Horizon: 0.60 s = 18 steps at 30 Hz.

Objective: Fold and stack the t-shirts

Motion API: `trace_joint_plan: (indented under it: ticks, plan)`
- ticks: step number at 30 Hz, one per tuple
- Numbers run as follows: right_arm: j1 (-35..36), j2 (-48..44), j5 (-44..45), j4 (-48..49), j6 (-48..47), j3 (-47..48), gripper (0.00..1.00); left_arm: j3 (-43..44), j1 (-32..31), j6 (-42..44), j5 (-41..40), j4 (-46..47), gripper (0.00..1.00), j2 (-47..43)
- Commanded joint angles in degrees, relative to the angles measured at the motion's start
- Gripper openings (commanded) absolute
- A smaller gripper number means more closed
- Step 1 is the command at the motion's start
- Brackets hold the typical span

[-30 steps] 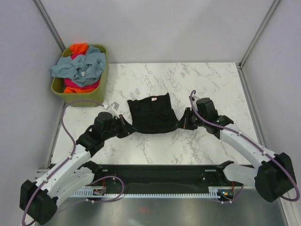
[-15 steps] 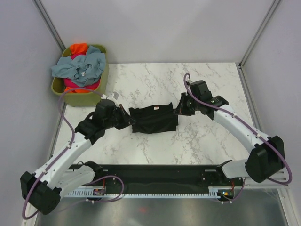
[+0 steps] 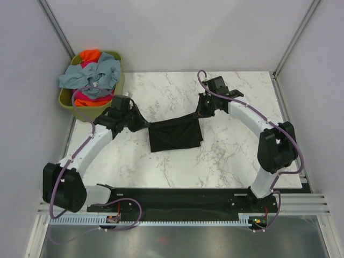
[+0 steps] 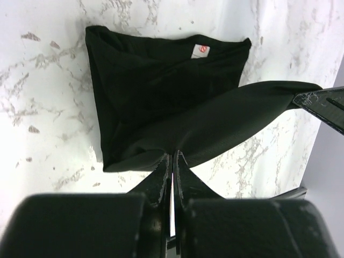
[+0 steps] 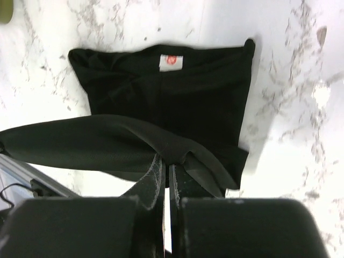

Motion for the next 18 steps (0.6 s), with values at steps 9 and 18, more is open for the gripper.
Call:
trace_joint_plan:
  ticks: [9,18]
  plan:
    - [-3.95,22.32,-3.32,-0.61,-2.15,20.53,0.0,15.83,4.97,5.66,4.37,5.42,0.07,28.04]
    - [-5.8,35.43,-9.38,-1.13,-2.32,33.55,0.06,19.63,7.69,5.57,2.61,5.6,0.02,35.53]
